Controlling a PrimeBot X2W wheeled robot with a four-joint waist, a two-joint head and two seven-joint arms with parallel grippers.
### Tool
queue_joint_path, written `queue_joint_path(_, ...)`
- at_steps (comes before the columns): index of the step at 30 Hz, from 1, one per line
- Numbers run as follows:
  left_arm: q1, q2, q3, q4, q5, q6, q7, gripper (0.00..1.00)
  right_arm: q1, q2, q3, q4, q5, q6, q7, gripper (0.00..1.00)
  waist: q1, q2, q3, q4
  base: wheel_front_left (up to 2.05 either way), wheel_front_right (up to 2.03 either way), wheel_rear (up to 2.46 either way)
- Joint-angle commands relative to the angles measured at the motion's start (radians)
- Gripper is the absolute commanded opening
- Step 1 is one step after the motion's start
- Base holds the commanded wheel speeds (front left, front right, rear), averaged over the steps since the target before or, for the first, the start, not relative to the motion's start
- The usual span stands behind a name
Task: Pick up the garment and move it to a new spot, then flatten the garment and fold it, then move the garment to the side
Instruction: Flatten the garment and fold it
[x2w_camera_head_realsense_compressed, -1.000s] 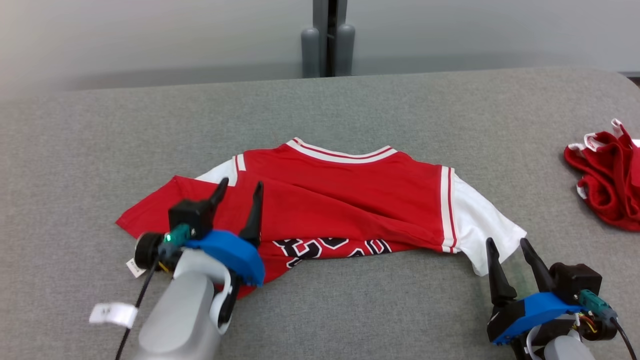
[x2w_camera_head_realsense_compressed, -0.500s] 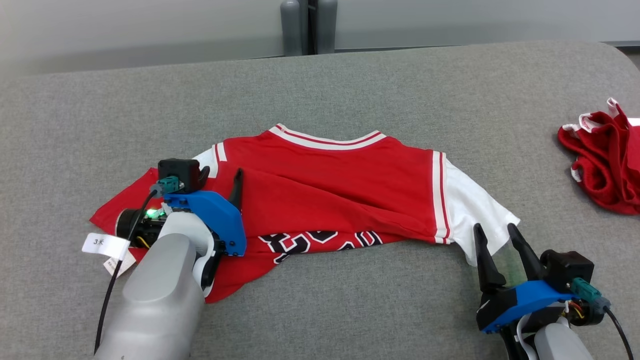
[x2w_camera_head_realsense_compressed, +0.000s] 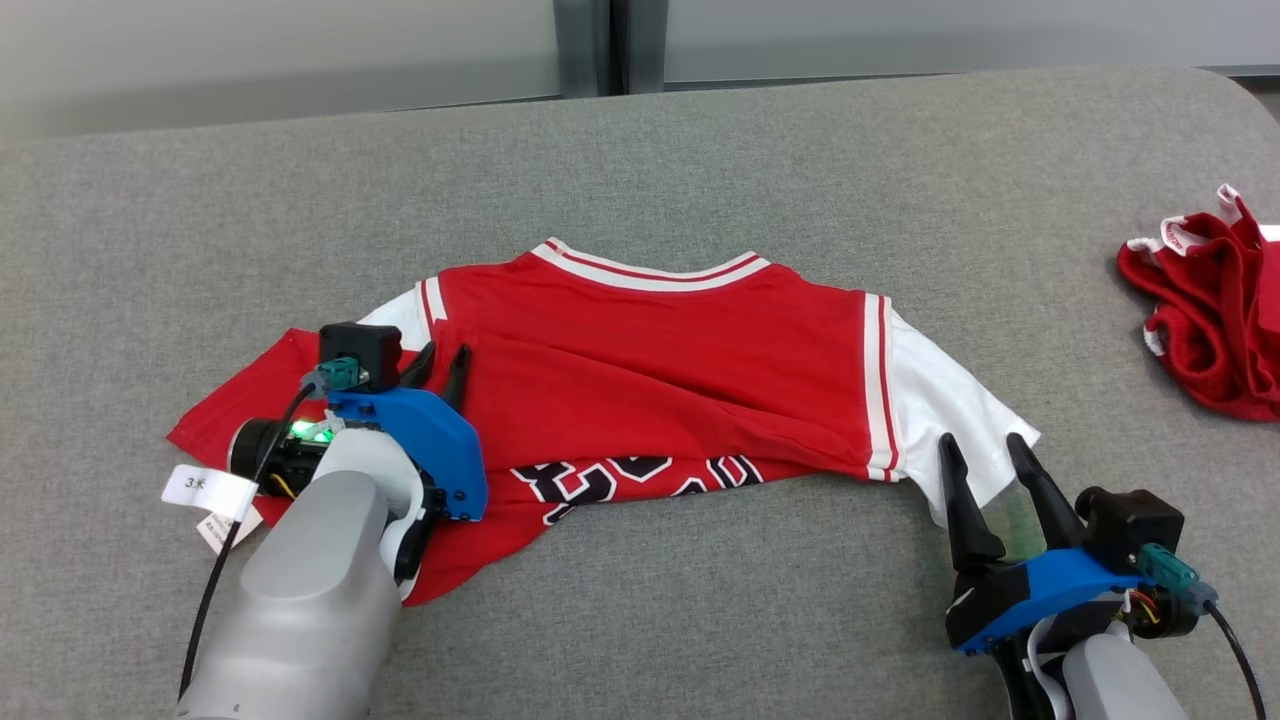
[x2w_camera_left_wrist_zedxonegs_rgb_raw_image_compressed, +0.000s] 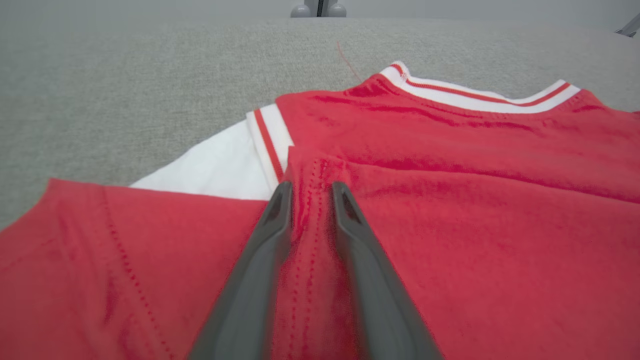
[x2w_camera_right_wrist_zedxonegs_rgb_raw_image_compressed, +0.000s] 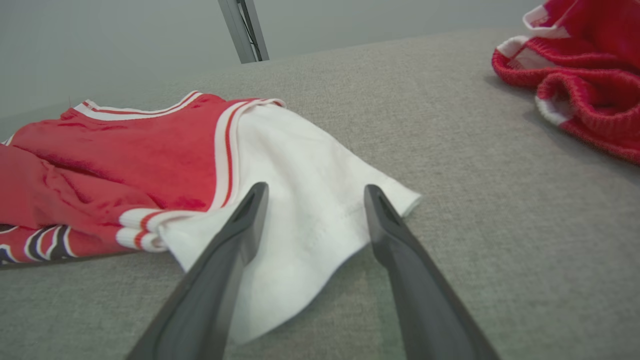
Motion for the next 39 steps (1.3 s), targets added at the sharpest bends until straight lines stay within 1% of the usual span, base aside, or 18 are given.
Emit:
queue_joint_path(1,-0.019,0.003,-0.014,0.005,-0.004,-0.001,-0.014,0.0,-0.011,0.001,0.001,0.001,0.002,0.0,-0.001,1.0,-0.0001,0.0,0.001,0.0,0.0,0.0,0.0)
queue_joint_path(3,-0.022,0.006,-0.03,-0.001,-0.01,-0.001,-0.038,0.0,-0.013,0.001,0.0,0.003,0.004,0.0,-0.001,1.0,-0.0001,0.0,0.001,0.002,0.0,0.0,0.0)
queue_joint_path(6,-0.034,0.019,-0.046,-0.018,-0.004,-0.001,-0.106,0.0,-0.006,0.001,-0.007,0.007,0.007,0.0,-0.001,1.0,-0.0001,0.0,-0.011,0.009,0.0,0.0,0.0)
queue_joint_path(9,-0.033,0.014,-0.06,-0.045,0.001,-0.001,-0.146,0.0,0.012,0.001,-0.023,0.016,0.003,0.0,-0.001,1.0,-0.0001,0.0,-0.037,0.026,0.0,0.0,0.0)
queue_joint_path(12,-0.015,0.016,-0.069,-0.1,0.015,-0.001,-0.159,0.0,0.032,0.001,-0.033,0.026,0.005,0.0,-0.001,1.0,-0.0001,0.0,-0.074,0.05,0.0,0.0,0.0)
queue_joint_path(13,-0.006,0.019,-0.063,-0.144,0.02,-0.001,-0.16,0.0,0.037,0.001,-0.036,0.028,0.006,0.0,-0.001,1.0,-0.0001,0.0,-0.086,0.059,0.0,0.0,0.0)
queue_joint_path(15,0.04,0.032,-0.045,-0.228,0.037,-0.001,-0.16,0.0,0.051,0.001,-0.038,0.034,0.011,0.0,-0.001,1.0,-0.0001,0.0,-0.114,0.078,0.0,0.0,0.0)
queue_joint_path(18,0.138,0.035,-0.021,-0.337,0.063,0.0,-0.16,0.0,0.079,0.0,-0.043,0.04,0.021,0.0,-0.001,1.0,-0.0001,0.0,-0.162,0.108,0.0,0.0,0.0)
queue_joint_path(22,0.301,0.027,0.002,-0.427,0.084,0.001,-0.16,0.0,0.12,0.0,-0.054,0.05,0.033,0.0,-0.001,1.0,-0.0001,0.0,-0.228,0.146,0.0,0.0,0.0)
queue_joint_path(24,0.387,0.024,0.007,-0.449,0.087,0.001,-0.161,0.0,0.144,0.0,-0.059,0.054,0.041,0.0,-0.001,1.0,-0.0001,0.0,-0.26,0.162,0.0,0.0,0.0)
queue_joint_path(31,0.626,0.018,0.055,-0.476,0.076,0.002,-0.161,0.0,0.183,0.0,-0.059,0.055,0.057,0.0,-0.001,1.0,-0.0001,0.0,-0.306,0.185,0.0,0.0,0.0)
queue_joint_path(35,0.694,0.015,0.095,-0.467,0.078,0.013,-0.161,0.0,0.201,0.0,-0.059,0.051,0.06,0.0,0.0,1.0,-0.0001,0.0,-0.318,0.191,0.0,0.0,0.0)
queue_joint_path(39,0.706,0.019,0.132,-0.468,0.089,0.026,-0.161,0.0,0.213,0.0,-0.059,0.049,0.059,0.0,0.0,1.0,-0.0001,0.0,-0.323,0.194,0.0,0.0,0.0)
